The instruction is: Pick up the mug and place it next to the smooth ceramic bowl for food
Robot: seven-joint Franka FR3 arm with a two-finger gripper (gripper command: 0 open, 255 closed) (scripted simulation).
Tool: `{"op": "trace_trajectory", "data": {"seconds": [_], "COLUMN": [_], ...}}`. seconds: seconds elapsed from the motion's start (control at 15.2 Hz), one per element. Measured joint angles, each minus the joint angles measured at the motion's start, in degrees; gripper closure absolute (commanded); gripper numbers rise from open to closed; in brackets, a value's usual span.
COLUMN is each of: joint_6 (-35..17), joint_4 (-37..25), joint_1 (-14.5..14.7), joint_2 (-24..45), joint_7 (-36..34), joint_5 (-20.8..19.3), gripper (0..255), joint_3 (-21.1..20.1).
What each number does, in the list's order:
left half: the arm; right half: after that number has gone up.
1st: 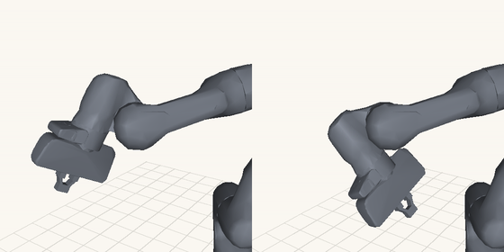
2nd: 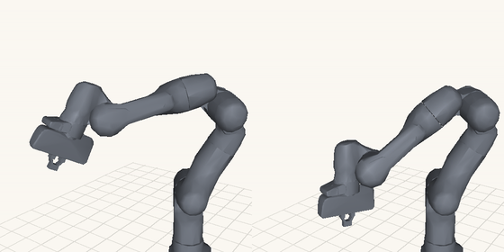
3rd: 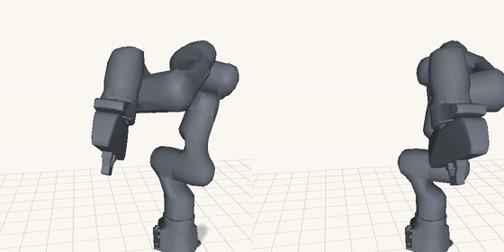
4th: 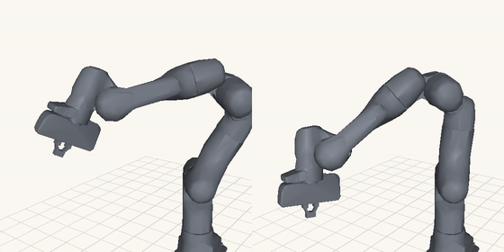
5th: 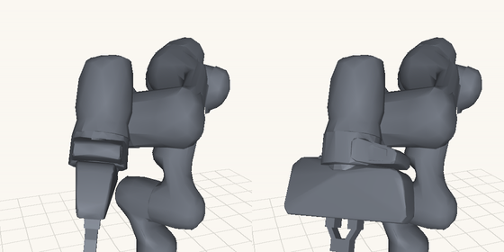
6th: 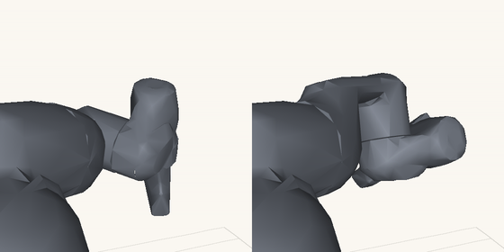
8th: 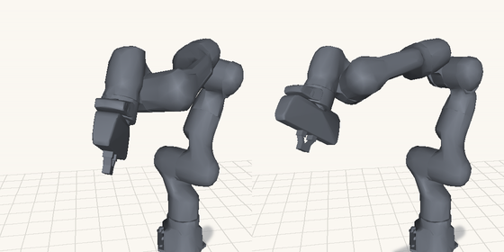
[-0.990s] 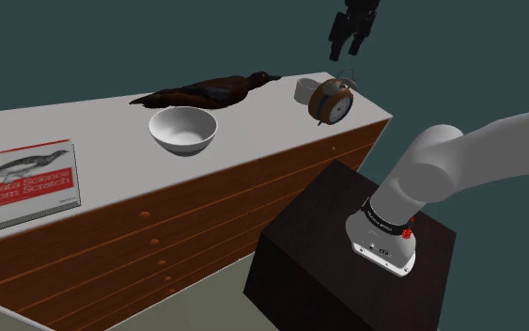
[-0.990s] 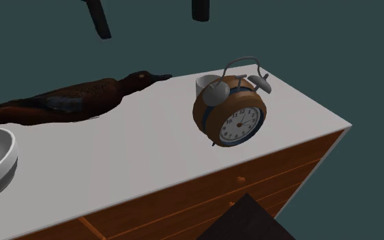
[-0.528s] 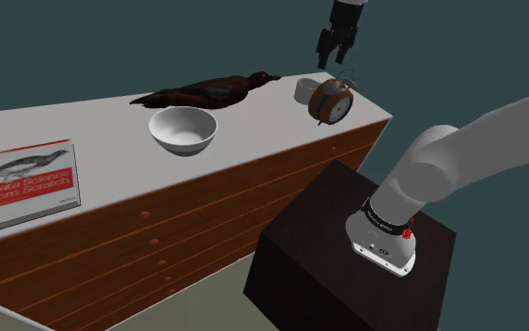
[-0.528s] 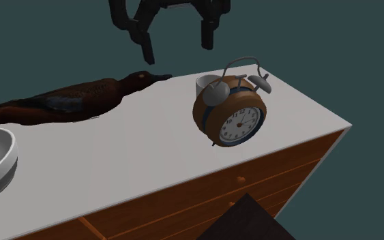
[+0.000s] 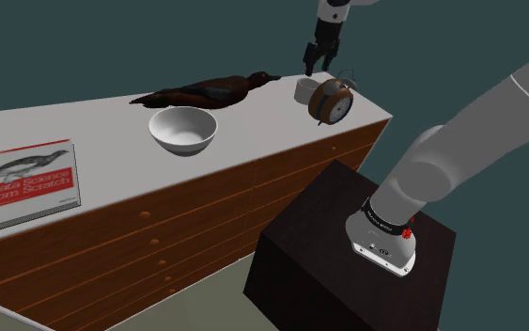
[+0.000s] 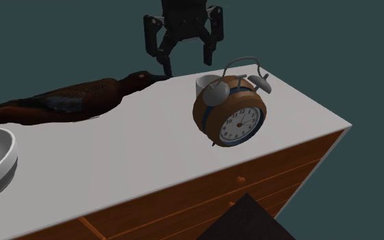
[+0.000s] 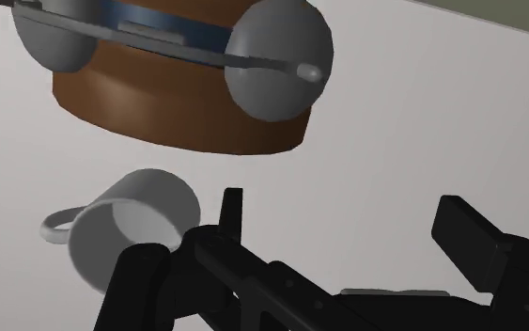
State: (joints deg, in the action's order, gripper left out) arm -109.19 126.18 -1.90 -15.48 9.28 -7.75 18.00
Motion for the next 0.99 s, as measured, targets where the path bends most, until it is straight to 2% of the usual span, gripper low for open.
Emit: {"op": "trace_trajectory", "data": {"seconds": [0.46,0.79,0.99], "joint_6": [-6.21,-9.28,-10.49], "joint_4": [-8.1,-15.46,-17.27], "joint_1": [-1.15,-3.4,-4.23], "joint_2": [14.7,25.9,29.15], "joint_7": [6.43,11.45,12.76], "joint_5": [4.03,8.43,9.8], "gripper": [0,0,0], "joint_3": [3.75,5.03,5.01]}}
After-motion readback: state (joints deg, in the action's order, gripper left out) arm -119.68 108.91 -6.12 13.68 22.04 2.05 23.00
